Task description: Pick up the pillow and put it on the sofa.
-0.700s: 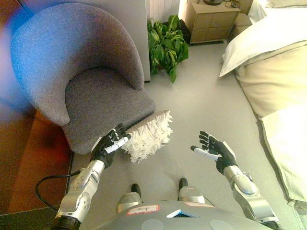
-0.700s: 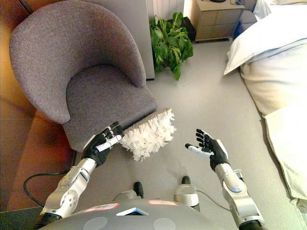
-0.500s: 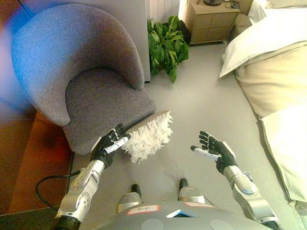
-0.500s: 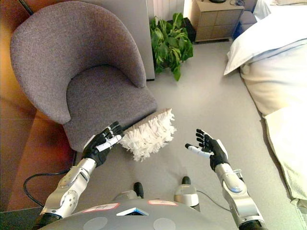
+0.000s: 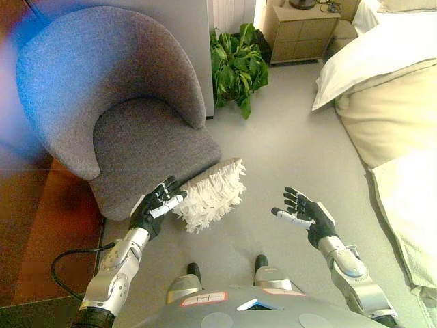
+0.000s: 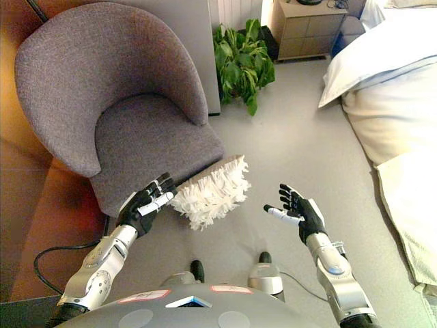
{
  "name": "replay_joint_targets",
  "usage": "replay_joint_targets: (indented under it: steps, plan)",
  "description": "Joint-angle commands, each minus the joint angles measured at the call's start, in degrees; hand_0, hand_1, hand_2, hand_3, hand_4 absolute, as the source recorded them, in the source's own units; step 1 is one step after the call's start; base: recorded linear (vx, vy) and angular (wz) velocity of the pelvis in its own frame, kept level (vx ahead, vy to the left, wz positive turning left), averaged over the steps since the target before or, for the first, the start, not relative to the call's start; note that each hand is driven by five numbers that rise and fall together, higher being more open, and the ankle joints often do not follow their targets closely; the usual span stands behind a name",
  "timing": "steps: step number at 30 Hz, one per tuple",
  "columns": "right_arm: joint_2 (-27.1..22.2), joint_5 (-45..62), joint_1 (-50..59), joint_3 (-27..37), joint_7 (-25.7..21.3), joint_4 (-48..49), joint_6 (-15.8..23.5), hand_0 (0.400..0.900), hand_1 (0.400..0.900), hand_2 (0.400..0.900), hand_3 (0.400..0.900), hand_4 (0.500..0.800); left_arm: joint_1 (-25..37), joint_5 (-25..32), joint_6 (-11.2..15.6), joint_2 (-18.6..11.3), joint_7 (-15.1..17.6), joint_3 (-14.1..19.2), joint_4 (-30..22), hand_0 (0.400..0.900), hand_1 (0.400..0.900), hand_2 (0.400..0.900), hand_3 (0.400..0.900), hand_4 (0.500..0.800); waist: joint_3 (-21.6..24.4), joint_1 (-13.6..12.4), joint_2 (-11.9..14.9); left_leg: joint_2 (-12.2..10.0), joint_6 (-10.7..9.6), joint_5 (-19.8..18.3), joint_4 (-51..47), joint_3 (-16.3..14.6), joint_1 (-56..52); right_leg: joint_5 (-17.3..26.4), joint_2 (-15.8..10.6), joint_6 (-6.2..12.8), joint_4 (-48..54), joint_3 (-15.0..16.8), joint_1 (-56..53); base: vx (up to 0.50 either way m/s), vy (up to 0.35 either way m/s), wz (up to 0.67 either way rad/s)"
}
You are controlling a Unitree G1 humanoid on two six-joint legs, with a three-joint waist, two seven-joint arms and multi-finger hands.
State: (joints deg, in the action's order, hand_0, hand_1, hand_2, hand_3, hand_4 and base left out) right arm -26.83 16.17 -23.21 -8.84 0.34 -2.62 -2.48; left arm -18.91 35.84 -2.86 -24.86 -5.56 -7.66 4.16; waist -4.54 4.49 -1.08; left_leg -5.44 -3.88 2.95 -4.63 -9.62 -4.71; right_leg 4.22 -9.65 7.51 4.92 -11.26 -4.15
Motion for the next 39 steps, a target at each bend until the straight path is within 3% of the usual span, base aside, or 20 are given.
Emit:
replay_joint_targets:
  steps: [1,17,20,24,27,31,36,39]
  plan:
    - [-0.3,2.3,3.6,0.7,-0.5,5.6,3.2,0.9,0.9,0.9,0.9,0.8,3.9,-0.4,3.3,-2.9,-1.6,2.1,-4.2,0.9,0.9,0.9,0.9,0.8,0.8,-0.6,2.8,0.2,1.4,-2.6,1.9,-4.6,-1.3,0.3,2.8,-0.68,-0.1,1.7,0.5,0.0,0.0,0.0]
    - [-0.2,1.9,2.8,0.9,-1.3,5.1,4.0,0.9,0.9,0.9,0.9,0.8,3.0,1.0,4.8,-3.1,-0.1,2.6,-4.2,0.9,0.9,0.9,0.9,0.8,0.1,-0.1,2.8,-1.0,0.8,-2.6,4.0,-4.3,0.1,0.0,4.0,-1.62,-0.4,3.1,1.4,0.01,-0.042,-0.03]
    - [-0.9,2.3,3.2,1.2,-1.1,4.8,4.5,0.9,0.9,0.9,0.9,0.8,3.0,2.4,5.1,-3.1,0.3,2.8,-4.7,0.9,0.9,0.9,0.9,0.8,-1.2,-0.4,3.2,-2.6,-0.4,-1.9,9.1,-2.8,2.7,-0.1,4.4,-2.66,-1.0,4.1,1.7,0.04,-0.109,-0.1]
    - [-2.6,2.9,3.9,1.6,-0.8,4.4,5.3,0.9,0.9,0.9,0.9,0.8,2.8,4.1,6.3,-2.7,-0.2,3.3,-4.5,0.9,0.9,0.9,0.9,0.8,-3.5,-0.4,4.2,-5.9,-1.8,3.0,23.5,-0.2,8.7,-0.3,4.7,-4.94,-3.3,5.2,3.0,0.05,-0.094,-0.12]
    - [-3.4,2.8,2.7,2.4,0.2,3.6,6.1,0.9,0.9,0.9,0.9,0.8,1.3,4.8,6.5,-2.1,-2.0,4.1,-4.6,0.9,0.9,0.9,0.9,0.8,-4.7,-0.7,5.2,-5.7,-0.9,4.3,32.8,1.0,12.8,-0.6,4.6,-6.29,-4.9,5.9,2.8,0.15,-0.036,-0.14]
    - [-3.2,2.1,0.7,3.4,1.6,4.3,5.8,0.9,0.9,0.9,0.9,0.8,-1.2,5.9,6.2,-1.7,-3.0,5.5,-6.0,0.9,0.9,0.9,0.9,0.8,-5.5,-1.8,4.3,-5.1,-1.1,6.1,23.7,1.2,13.4,-2.9,5.5,-5.4,-5.8,6.8,0.7,0.28,0.127,-0.2]
    - [-3.7,2.2,-1.9,4.4,2.0,3.8,7.7,0.9,0.9,0.9,0.9,0.8,-3.4,6.2,9.3,-0.8,-4.7,5.2,-5.2,0.9,0.9,0.9,0.9,0.8,-6.4,-5.0,2.0,-5.6,-3.7,15.2,4.2,1.1,17.8,-6.5,7.0,-4.54,-4.4,7.5,-5.9,0.4,0.183,-0.35]
    - [-4.4,3.0,-2.1,4.9,2.7,3.4,8.6,0.9,0.9,0.9,0.9,0.8,-4.1,5.8,10.6,-0.1,-5.8,5.3,-5.0,0.9,0.9,0.9,0.9,0.8,-7.0,-6.7,2.2,-5.8,-4.2,16.3,2.8,-0.8,20.8,-8.6,6.4,-4.56,-4.6,6.9,-9.3,0.44,0.174,-0.41]
